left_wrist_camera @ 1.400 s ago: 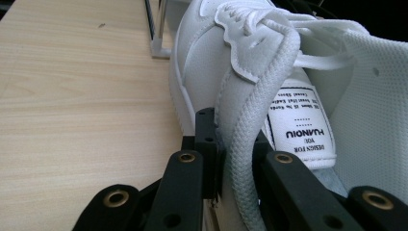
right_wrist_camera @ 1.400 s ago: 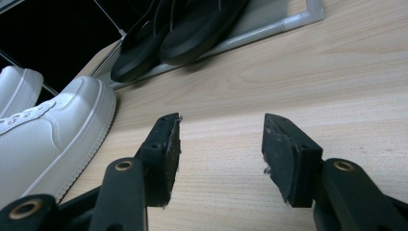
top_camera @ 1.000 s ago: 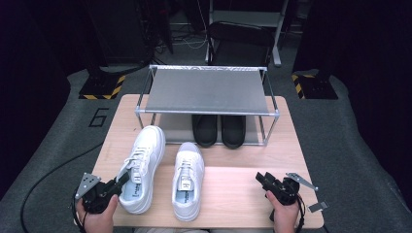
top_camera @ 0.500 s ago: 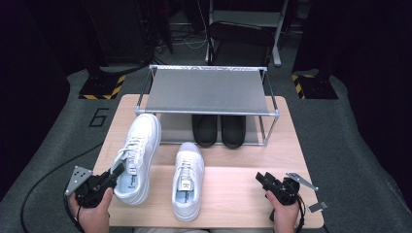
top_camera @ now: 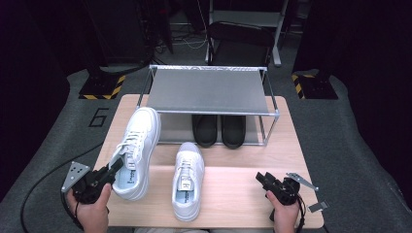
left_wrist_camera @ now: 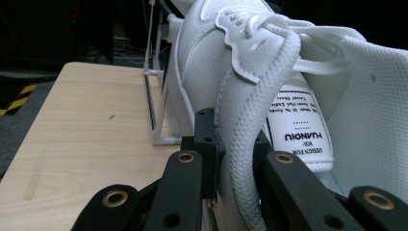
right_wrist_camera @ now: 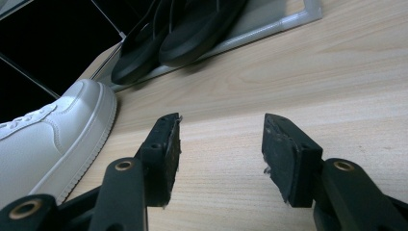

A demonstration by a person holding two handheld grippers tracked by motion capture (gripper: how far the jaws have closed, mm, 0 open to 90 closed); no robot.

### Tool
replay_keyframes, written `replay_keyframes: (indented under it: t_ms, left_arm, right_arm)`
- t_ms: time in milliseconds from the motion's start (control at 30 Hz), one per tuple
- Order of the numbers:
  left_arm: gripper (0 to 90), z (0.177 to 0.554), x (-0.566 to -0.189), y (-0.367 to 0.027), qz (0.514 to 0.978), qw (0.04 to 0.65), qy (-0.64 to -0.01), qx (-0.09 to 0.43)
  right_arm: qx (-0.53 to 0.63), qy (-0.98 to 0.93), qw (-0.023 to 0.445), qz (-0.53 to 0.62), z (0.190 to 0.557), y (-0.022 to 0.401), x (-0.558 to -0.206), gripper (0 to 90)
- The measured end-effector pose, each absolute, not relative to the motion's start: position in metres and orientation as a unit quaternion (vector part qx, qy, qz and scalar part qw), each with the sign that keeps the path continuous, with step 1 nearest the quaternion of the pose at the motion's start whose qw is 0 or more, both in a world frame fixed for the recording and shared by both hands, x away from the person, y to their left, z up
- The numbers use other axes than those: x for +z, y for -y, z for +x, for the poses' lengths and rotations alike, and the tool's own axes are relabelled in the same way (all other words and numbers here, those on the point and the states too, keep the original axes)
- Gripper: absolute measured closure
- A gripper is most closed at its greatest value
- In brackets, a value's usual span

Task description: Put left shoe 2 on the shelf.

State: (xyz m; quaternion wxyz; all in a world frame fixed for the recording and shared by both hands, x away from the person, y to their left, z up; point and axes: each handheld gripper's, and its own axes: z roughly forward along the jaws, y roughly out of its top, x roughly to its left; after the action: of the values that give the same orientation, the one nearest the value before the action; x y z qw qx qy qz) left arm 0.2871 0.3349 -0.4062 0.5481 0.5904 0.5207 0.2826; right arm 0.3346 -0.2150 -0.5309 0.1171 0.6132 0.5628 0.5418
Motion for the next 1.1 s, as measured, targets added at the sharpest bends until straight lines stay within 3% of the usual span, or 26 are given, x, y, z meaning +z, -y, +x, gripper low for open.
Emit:
replay_keyframes:
  t_ms: [1100]
  left_arm:
    - [81.7, 0.357, -0.348, -0.317, 0.584, 0.571, -0.486, 0.312]
  right_arm:
    - [0.548, -0.556, 0.116, 0.614, 0.334, 0.218, -0.53, 47.9]
